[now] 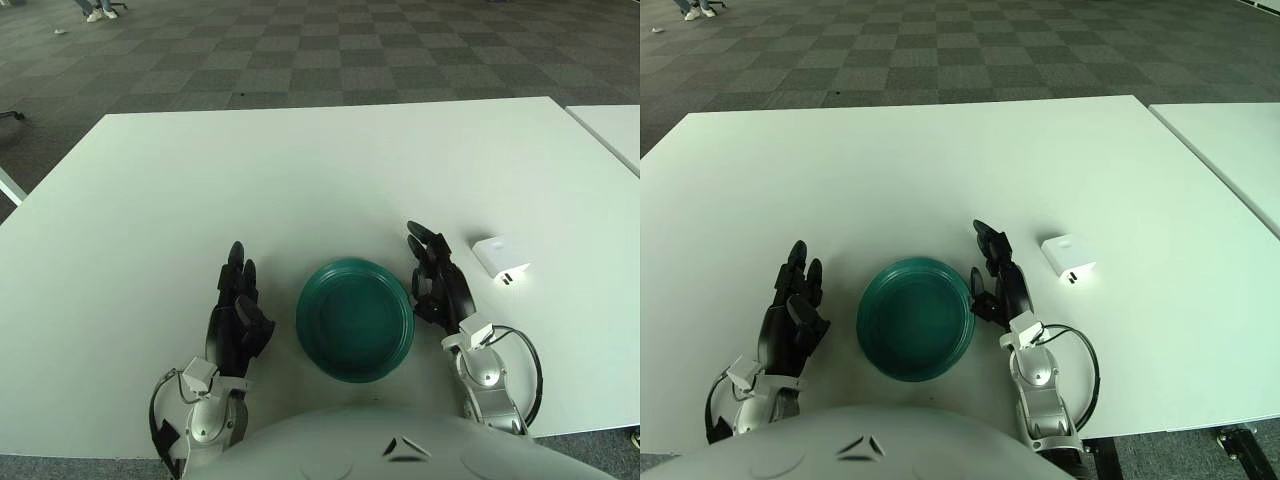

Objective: Put the charger into the plate.

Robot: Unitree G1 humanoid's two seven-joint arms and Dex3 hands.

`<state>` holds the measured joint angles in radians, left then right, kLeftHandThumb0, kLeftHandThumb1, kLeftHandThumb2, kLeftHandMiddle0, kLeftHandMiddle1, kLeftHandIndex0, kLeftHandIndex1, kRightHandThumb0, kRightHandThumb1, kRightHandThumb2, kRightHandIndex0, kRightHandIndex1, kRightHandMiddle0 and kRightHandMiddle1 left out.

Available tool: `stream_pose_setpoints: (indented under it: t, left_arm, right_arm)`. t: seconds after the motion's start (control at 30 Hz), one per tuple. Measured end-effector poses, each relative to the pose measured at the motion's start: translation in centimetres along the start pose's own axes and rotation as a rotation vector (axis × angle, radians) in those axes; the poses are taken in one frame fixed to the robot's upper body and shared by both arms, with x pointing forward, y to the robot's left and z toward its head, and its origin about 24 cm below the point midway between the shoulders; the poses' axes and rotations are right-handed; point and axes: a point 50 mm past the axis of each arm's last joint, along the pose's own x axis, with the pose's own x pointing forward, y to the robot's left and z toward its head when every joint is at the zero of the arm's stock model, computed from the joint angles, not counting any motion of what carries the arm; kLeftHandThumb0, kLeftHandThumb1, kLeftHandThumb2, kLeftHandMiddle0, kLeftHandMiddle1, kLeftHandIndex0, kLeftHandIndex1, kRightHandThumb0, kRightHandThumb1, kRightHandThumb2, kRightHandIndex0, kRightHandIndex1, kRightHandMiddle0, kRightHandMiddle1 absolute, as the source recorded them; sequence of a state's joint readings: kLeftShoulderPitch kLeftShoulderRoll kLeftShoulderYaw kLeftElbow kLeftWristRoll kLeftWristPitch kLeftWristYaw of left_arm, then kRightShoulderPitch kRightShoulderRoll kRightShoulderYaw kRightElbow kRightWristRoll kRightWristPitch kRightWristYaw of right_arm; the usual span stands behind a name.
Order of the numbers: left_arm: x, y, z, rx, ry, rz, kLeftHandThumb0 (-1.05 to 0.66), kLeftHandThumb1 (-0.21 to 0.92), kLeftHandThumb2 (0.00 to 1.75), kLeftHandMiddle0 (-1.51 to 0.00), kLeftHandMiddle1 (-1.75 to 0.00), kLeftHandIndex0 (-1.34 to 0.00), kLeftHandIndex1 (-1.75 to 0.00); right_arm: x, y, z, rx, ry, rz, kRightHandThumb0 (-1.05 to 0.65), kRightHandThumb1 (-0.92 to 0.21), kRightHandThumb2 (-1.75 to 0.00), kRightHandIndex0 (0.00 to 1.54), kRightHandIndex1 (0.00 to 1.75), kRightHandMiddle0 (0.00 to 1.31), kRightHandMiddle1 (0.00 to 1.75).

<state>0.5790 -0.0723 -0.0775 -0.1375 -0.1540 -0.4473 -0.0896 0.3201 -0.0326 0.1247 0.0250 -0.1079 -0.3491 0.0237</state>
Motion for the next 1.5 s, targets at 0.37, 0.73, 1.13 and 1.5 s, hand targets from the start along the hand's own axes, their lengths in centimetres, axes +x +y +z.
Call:
stream_pose_setpoints:
  t: [0.37, 0.73, 1.13, 1.5]
  left_arm:
    - [0.1, 0.0, 0.0, -0.010, -0.002, -0.003, -1.05, 0.92, 1.13, 0.00, 0.00, 0.00, -0.12]
    - [0.3, 0.1, -0.2, -0.022, -0.014, 0.002, -1.05, 0.92, 1.14, 0.00, 0.00, 0.00, -0.13]
    - [0.3, 0.1, -0.2, -0.024, -0.015, 0.006, -1.05, 0.92, 1.13, 0.00, 0.00, 0.00, -0.22]
    - [0.5, 0.7, -0.3, -0.005, -0.019, 0.008, -1.05, 0.92, 1.12, 0.00, 0.00, 0.00, -0.26]
  right_arm:
    - [0.2, -0.7, 1.8, 0.007, -0.013, 0.002, -0.89, -0.92, -0.89, 0.21, 0.00, 0.00, 0.58]
    - [-0.5, -2.4, 5.3, -0.350, -0.235, -0.084, -0.80, -0.92, -0.75, 0.36, 0.07, 0.00, 0.96]
    - [-0.7, -3.4, 5.2, -0.902, -0.269, -0.247, -0.92, -0.92, -0.74, 0.30, 0.03, 0.00, 1.00]
    - [0.3, -3.9, 5.7, -1.321, -0.200, -0.419, -0.94, -0.92, -0.63, 0.22, 0.00, 0.00, 0.85]
